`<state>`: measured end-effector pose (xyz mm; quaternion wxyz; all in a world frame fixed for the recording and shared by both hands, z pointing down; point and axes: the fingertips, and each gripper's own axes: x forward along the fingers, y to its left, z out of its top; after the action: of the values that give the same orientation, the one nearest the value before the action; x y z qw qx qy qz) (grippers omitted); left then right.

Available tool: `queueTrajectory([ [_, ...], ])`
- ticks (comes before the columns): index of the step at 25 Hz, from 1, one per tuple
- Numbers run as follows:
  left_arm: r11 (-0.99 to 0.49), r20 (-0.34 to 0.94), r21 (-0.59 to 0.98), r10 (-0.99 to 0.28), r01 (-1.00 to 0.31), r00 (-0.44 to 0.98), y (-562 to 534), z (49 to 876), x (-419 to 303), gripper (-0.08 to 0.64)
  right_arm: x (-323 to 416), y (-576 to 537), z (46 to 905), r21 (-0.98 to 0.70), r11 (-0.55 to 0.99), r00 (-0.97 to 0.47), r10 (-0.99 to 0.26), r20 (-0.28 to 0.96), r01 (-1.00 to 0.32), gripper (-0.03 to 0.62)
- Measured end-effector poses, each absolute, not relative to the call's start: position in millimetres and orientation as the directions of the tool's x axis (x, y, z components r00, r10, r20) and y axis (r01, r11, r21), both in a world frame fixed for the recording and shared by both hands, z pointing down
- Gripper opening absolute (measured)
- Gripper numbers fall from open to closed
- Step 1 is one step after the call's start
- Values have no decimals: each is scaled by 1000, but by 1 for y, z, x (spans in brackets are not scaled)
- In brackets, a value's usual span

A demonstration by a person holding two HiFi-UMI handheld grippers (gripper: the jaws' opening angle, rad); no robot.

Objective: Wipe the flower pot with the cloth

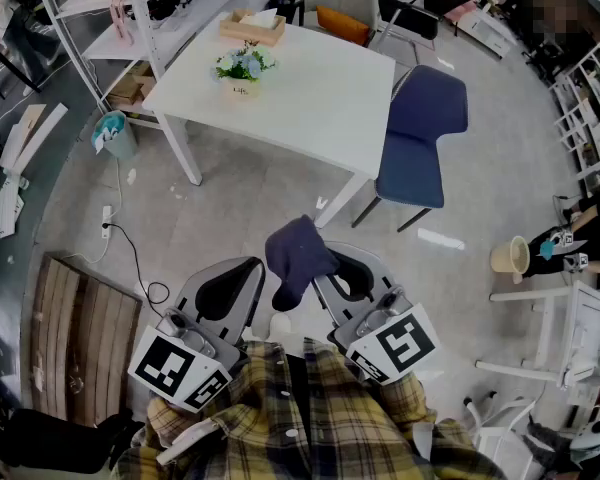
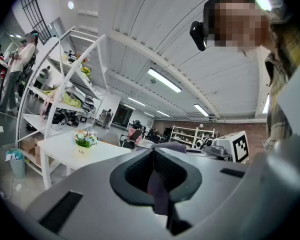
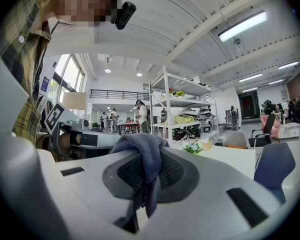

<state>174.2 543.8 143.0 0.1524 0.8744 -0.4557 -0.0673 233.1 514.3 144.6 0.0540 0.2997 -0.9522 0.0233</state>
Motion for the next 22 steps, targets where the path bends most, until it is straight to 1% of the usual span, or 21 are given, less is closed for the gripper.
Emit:
queueTrajectory([
  [13,-514,19,311,-838,-800,546,562,152,211,11,275,531,158,-46,835,-834,-542,108,-549,26],
  [22,-501,51,311,-839,-807,541,558,160,213,11,272,530,173,-93,849,-852,-508,125,-520,26],
])
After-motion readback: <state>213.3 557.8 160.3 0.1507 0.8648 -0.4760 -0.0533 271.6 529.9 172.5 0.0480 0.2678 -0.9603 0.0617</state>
